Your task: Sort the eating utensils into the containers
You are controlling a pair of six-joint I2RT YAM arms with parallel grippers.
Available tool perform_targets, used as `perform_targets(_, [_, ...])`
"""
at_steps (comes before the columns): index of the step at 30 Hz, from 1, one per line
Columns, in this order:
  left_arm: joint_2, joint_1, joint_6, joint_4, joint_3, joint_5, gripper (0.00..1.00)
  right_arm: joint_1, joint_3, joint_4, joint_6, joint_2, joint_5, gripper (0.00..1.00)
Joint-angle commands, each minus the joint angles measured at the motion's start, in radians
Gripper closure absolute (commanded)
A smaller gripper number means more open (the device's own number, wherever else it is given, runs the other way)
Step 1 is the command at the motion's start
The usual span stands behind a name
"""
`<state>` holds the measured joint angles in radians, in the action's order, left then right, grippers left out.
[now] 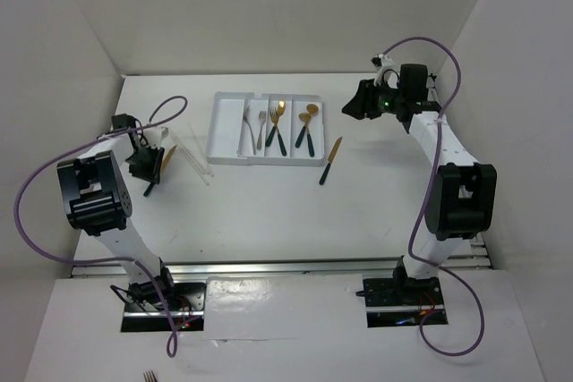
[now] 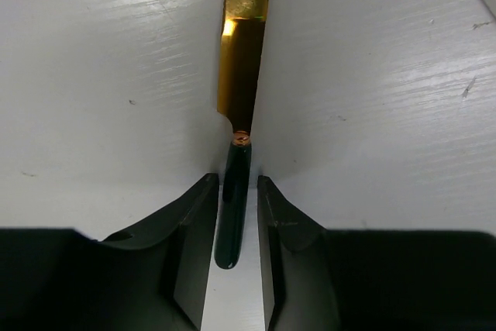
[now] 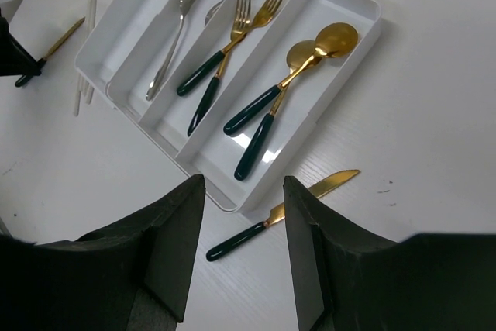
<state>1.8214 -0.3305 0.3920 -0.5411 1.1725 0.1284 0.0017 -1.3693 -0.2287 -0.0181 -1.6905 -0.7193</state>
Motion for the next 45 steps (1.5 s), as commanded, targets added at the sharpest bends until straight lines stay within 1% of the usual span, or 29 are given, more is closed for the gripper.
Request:
perform_targets(1, [0.018,-0.004,0.010,0.027,0.018,0.025,0.60,-0.006,-0.050,-0.027,-0.033,-0.006,-0.012,0.47])
perform_targets(6, [0.038,-0.004,0.010,0.038,-0.001,0.034,0.62,-0.006,-0.068,-0.047,-0.052,-0.015,-0.003,0.47])
perform_targets(7, [0.048,-0.004,0.010,0.038,-0.001,0.034,0.64,-0.006,-0.068,-0.047,-0.052,-0.015,-0.003,0.47])
perform_targets(9, [0.058,-0.004,0.010,0.038,-0.001,0.057,0.76,-0.006,-0.068,-0.057,-0.052,-0.015,0.007,0.49])
perform_targets(10, [0.058,-0.004,0.010,0.029,-0.001,0.066,0.89,-0.006,-0.068,-0.057,-0.052,-0.015,0.008,0.50])
perform_targets(11, [0.058,-0.004,0.010,0.029,-0.001,0.066,0.97,-0.006,-0.068,-0.057,-0.052,-0.015,0.008,0.50])
perform_targets(12, [0.058,-0.004,0.010,0.029,0.009,0.076,1.00,-0.006,-0.068,-0.057,-0.052,-0.015,0.018,0.50])
perform_targets(14, [0.049,-0.004,0.001,0.029,0.009,0.076,1.00,-0.006,-0.068,-0.057,-0.052,-0.015,0.018,0.50])
perform_targets(18, [-0.023,-0.004,-0.042,0.020,-0.001,0.120,1.00,-0.006,-0.030,-0.048,-0.052,-0.003,0.038,0.51])
perform_targets(20, [-0.078,-0.004,-0.068,0.009,-0.001,0.171,1.00,-0.006,-0.014,-0.047,-0.052,0.006,0.038,0.51])
perform_targets(21, [-0.095,-0.004,-0.105,-0.011,0.009,0.194,1.00,-0.006,-0.001,-0.047,-0.052,0.015,0.038,0.51])
perform_targets(23, [-0.141,-0.004,-0.149,-0.036,0.051,0.278,1.00,-0.006,0.013,-0.047,-0.052,0.026,0.047,0.51])
perform_targets(24, [-0.152,-0.004,-0.194,-0.049,0.071,0.310,1.00,-0.006,0.025,-0.047,-0.052,0.026,0.047,0.51])
perform_targets(25, [-0.161,0.008,-0.215,-0.078,0.114,0.368,1.00,-0.006,0.039,-0.047,-0.052,0.035,0.047,0.51])
perform_targets(26, [-0.162,0.008,-0.237,-0.091,0.136,0.396,1.00,-0.006,0.039,-0.038,-0.052,0.035,0.047,0.51])
perform_targets(28, [-0.189,0.047,-0.300,-0.112,0.180,0.472,1.00,-0.006,0.049,-0.038,-0.043,0.044,0.047,0.51])
perform_targets(30, [-0.200,0.077,-0.338,-0.121,0.236,0.513,1.00,-0.006,0.059,-0.038,-0.043,0.045,0.047,0.51])
perform_targets(31, [-0.200,0.111,-0.384,-0.122,0.252,0.533,1.00,-0.006,0.059,-0.038,-0.043,0.045,0.047,0.51])
perform_targets(32, [-0.200,0.128,-0.409,-0.122,0.277,0.583,1.00,-0.006,0.070,-0.038,-0.043,0.045,0.047,0.51])
perform_targets(34, [-0.200,0.169,-0.458,-0.097,0.300,0.612,1.00,-0.006,0.081,-0.038,-0.034,0.054,0.035,0.51])
perform_targets(35, [-0.200,0.212,-0.500,-0.082,0.314,0.635,1.00,-0.006,0.090,-0.038,-0.034,0.054,0.035,0.51])
perform_targets(36, [-0.200,0.235,-0.518,-0.068,0.314,0.636,1.00,-0.006,0.090,-0.038,-0.034,0.054,0.035,0.51])
perform_targets(37, [-0.189,0.281,-0.544,-0.042,0.329,0.623,1.00,-0.006,0.099,-0.049,-0.043,0.054,0.035,0.51])
perform_targets(41, [-0.128,0.363,-0.582,0.018,0.371,0.574,1.00,-0.006,0.099,-0.073,-0.078,0.054,0.046,0.51])
perform_targets(45, [-0.033,0.383,-0.607,0.072,0.395,0.507,1.00,-0.006,0.121,-0.092,-0.115,0.064,0.064,0.52])
